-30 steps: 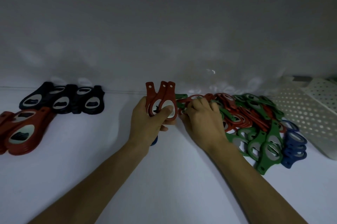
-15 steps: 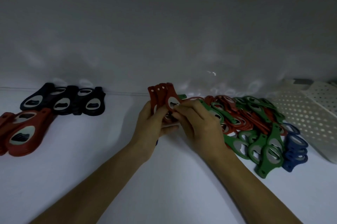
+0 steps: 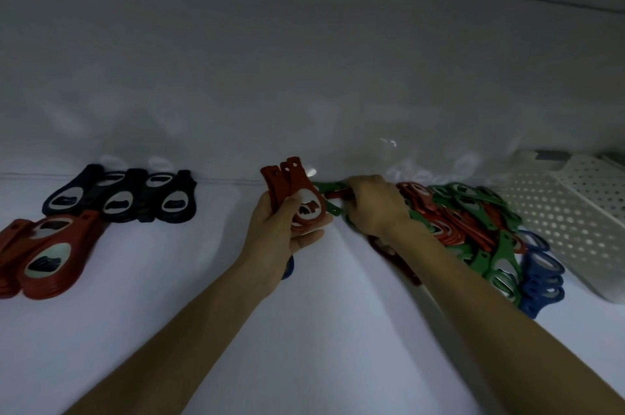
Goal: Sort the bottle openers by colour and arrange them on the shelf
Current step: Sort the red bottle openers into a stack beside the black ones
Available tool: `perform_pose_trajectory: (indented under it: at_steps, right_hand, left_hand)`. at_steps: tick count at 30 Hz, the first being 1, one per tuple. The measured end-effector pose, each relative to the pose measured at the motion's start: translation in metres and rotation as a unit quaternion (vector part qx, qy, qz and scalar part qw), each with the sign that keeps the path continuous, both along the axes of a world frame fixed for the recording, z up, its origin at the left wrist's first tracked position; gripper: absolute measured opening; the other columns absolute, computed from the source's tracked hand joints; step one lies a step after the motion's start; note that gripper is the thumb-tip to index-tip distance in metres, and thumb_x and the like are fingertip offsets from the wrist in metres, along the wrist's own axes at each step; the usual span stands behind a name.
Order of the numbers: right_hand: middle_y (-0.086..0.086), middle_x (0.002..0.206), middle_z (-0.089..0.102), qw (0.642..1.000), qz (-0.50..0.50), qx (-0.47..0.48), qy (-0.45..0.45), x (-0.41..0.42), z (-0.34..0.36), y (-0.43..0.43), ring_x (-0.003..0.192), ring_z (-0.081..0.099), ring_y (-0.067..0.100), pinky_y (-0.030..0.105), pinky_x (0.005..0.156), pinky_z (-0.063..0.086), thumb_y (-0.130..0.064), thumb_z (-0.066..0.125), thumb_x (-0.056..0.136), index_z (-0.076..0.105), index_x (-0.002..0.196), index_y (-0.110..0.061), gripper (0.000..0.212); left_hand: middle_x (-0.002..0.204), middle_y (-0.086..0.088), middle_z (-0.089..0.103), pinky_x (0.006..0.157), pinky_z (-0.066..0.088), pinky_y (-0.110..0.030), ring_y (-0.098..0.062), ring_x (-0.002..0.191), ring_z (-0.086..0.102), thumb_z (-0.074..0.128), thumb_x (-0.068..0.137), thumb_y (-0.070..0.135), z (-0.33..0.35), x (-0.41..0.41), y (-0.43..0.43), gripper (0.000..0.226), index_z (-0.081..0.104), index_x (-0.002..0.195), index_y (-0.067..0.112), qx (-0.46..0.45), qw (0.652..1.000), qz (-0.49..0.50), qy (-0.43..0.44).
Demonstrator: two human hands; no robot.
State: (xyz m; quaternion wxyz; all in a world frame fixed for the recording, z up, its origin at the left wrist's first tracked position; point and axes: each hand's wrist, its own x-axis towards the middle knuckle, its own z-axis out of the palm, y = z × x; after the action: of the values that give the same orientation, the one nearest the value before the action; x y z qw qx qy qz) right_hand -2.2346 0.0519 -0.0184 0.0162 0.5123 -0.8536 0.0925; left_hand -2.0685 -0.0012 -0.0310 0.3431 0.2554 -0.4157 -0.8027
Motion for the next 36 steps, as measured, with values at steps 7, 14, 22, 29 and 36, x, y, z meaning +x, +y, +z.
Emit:
perform_pose_trajectory:
  at_steps: [7,14,22,29,36]
  right_hand:
    - [0.003,0.093,0.065,0.984,0.007,0.032,0.173,-0.001,-0.004,-0.001,0.092,0.058,0.025,0.034,0.091,0.035,-0.025,0.058,0.086,0.066,0.098,-0.019,0.016]
    - [-0.018,0.083,0.068,0.879,0.007,-0.443,-0.177,0.012,0.009,0.034,0.076,0.067,0.009,0.019,0.07,0.053,-0.012,0.055,0.095,0.066,0.103,-0.015,0.015]
    - [0.001,0.059,0.067,0.745,-0.011,-0.426,-0.513,0.041,0.004,0.048,0.047,0.06,0.014,0.025,0.047,0.051,-0.005,0.06,0.09,0.064,0.088,-0.003,0.005]
    - [0.01,0.072,0.067,0.88,-0.015,-0.353,-0.318,0.034,0.004,0.054,0.065,0.063,0.025,0.041,0.065,0.056,-0.013,0.065,0.087,0.065,0.079,-0.005,0.011]
    - [-0.007,0.069,0.064,0.994,-0.113,0.011,0.008,0.021,0.013,0.117,0.065,0.06,0.015,0.026,0.053,0.043,-0.06,0.069,0.072,0.067,0.075,-0.026,0.035]
  left_hand:
    - [0.103,0.002,0.068,0.059,0.055,-0.023,-0.016,0.085,0.07,0.058,0.09,0.004,0.0,0.0,0.0,0.029,0.057,0.107,0.027,-0.094,0.995,0.022,-0.011]
    - [0.102,0.001,0.068,0.057,0.055,-0.023,-0.015,0.077,0.072,0.053,0.094,0.01,-0.003,-0.003,0.004,0.02,0.054,0.107,0.025,-0.085,0.996,0.009,-0.002]
    - [0.093,0.009,0.072,0.057,0.054,-0.024,-0.012,0.081,0.071,0.053,0.093,0.019,-0.006,-0.004,0.013,0.021,0.055,0.111,0.029,-0.136,0.99,-0.048,-0.011]
    - [0.092,0.009,0.071,0.054,0.053,-0.022,-0.01,0.077,0.071,0.058,0.088,0.001,-0.009,-0.004,0.018,0.034,0.056,0.109,0.027,-0.148,0.987,-0.06,-0.033]
    - [0.092,0.005,0.074,0.057,0.055,-0.024,-0.019,0.079,0.072,0.053,0.092,0.008,-0.013,-0.007,0.027,0.028,0.056,0.115,0.023,-0.109,0.988,-0.109,-0.012]
